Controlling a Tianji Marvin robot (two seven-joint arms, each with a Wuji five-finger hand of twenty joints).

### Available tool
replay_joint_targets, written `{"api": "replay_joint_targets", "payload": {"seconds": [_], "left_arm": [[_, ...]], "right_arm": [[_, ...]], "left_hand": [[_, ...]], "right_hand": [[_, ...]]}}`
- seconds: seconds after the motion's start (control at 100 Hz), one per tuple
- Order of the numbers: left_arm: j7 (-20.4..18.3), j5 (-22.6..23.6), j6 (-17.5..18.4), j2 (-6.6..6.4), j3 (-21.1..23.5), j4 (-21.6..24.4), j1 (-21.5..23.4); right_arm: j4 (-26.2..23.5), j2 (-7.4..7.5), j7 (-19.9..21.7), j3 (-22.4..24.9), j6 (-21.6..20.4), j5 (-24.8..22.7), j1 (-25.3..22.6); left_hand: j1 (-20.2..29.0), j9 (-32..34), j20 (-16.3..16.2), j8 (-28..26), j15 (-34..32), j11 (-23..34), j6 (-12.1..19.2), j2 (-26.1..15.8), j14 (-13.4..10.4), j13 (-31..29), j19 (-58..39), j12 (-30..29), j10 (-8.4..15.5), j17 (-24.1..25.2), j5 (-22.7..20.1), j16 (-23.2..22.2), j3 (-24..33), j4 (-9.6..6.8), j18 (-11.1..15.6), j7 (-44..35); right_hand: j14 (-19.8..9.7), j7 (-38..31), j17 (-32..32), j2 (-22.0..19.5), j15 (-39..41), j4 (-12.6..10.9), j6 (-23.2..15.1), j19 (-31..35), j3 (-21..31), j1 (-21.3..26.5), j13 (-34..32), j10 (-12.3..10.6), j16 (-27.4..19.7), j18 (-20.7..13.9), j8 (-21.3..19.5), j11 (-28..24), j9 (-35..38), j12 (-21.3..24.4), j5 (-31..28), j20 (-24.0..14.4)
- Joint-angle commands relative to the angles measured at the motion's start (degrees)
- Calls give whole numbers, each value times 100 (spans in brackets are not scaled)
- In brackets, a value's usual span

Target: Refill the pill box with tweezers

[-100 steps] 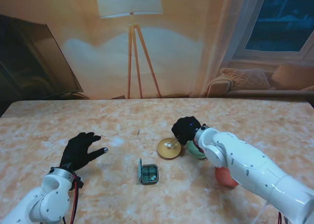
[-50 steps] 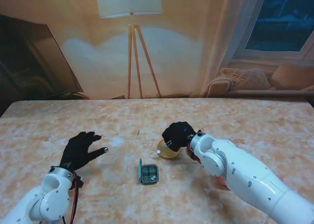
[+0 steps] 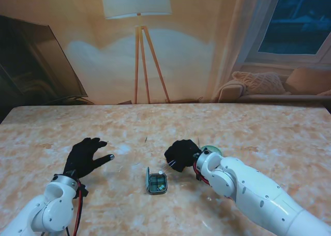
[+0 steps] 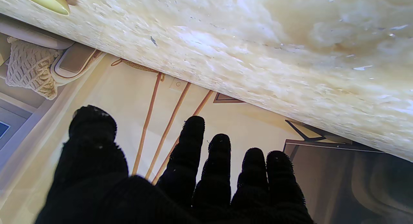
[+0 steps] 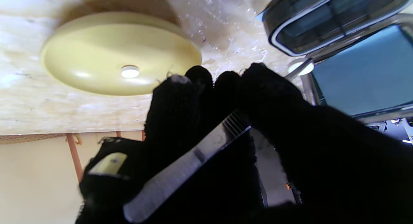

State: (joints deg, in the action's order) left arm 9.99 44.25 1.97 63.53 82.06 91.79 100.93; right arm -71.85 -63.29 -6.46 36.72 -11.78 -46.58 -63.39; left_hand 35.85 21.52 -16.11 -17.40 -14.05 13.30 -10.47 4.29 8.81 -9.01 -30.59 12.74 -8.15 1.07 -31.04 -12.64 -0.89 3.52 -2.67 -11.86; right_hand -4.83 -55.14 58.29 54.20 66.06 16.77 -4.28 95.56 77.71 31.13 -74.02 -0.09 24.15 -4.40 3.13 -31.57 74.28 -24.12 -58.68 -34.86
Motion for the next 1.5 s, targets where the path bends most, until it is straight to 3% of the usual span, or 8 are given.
{"api": "replay_joint_targets", "payload": {"seconds": [0.0,0.53,0.94,1.25,1.49], "left_arm": [[-52,5,3,8,-1,26,14],[-12,-51,-13,22,-2,15,48],[-8,-100,-35,30,5,27,74],[-18,-101,-30,28,6,30,80],[-44,-89,-10,21,-13,18,51]], "right_arm": [[-29,-33,124,-46,-24,-16,-74],[-72,8,474,-79,125,96,-38],[-129,38,763,-101,103,226,29],[-134,27,666,-25,168,172,2],[-229,64,701,264,351,49,-87]], "left_hand": [[-63,-136,-5,57,93,-37,30,-85,-73,39,-41,-51,70,60,63,86,-82,-97,239,109],[25,-107,-25,49,67,-14,46,-161,-89,23,-84,-39,91,52,13,72,-58,-101,266,72],[90,-74,-63,58,39,12,55,-205,-95,5,-163,-23,101,49,-3,55,-85,-91,292,31],[56,-87,-76,76,41,8,31,-195,-94,24,-194,-23,96,61,1,54,-108,-86,289,24],[13,-92,-64,88,51,1,27,-171,-92,27,-174,-27,92,63,0,60,-107,-87,285,36]], "right_hand": [[459,-646,254,-54,270,-267,-270,368,484,132,-106,869,-106,-1430,-48,-93,407,-113,-498,29],[444,-316,-154,-170,42,-154,-178,113,334,146,297,777,-128,-1396,78,181,49,33,-143,88],[488,24,-511,-23,-144,-14,21,-126,262,110,662,774,-38,-1297,160,332,-321,31,221,40],[467,-28,-490,-52,-103,-5,-5,-72,258,65,587,767,38,-1336,144,263,-227,8,91,-49],[495,-106,-346,-329,-39,28,18,9,66,-150,454,813,71,-1338,182,188,-127,16,-14,-98]]}}
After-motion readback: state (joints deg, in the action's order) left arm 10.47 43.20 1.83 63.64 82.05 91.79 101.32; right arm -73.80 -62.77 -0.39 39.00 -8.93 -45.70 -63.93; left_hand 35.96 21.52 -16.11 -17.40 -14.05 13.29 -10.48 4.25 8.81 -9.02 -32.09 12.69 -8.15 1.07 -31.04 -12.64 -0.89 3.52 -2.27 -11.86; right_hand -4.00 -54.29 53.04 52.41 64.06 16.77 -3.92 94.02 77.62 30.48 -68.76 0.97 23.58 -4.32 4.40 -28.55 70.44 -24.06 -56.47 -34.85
